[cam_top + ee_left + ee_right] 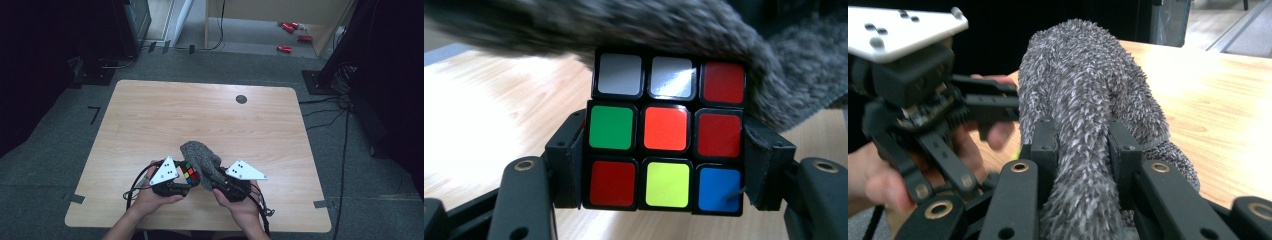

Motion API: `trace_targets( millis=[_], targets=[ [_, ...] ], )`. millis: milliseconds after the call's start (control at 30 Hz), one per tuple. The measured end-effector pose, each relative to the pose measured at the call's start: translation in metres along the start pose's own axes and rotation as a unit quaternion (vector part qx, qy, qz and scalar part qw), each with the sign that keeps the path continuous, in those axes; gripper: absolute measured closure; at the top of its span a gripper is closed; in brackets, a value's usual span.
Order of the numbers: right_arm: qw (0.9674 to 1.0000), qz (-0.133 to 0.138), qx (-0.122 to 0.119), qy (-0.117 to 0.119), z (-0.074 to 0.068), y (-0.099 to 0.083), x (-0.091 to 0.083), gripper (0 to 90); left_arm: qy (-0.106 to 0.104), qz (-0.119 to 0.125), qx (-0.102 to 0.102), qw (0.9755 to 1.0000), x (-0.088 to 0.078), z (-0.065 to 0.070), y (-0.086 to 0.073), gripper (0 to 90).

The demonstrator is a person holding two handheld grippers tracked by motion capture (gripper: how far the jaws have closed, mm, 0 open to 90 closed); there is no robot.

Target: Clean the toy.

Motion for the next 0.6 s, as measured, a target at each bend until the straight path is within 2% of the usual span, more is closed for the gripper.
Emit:
trace_targets(
  millis=[133, 267, 433, 600],
  targets=[
    [0.9999, -0.001, 0.006, -0.009, 0.01, -0.003, -0.001, 71.8, 0.001, 0.001, 0.007, 1.0, 0.0, 0.002, 0.002, 34.2],
    [0.9996, -0.009, 0.015, -0.024, 0.019, -0.01, 0.001, 71.9, 0.007, 0.003, 0.007, 0.9999, -0.004, -0.005, 0.003, 34.1],
    [0.9998, -0.014, 0.014, -0.007, 0.009, -0.008, 0.001, 72.8, 0.015, -0.002, -0.006, 0.9999, -0.006, -0.013, 0.0, 34.1],
    [0.9999, -0.005, 0.013, 0.002, 0.002, -0.003, 0.0, 72.8, 0.004, -0.006, -0.003, 1.0, -0.001, -0.003, 0.0, 34.2]
  ],
)
Point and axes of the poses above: each handheld gripper's, and its own axes: x roughly forward along the jaws, y roughly out of its top, z roughly to its right, the point moved 8 cm from there along x, roughly forward along the jaws, and after that the axes turned 9 degrees about z, right-handed, at the moved point
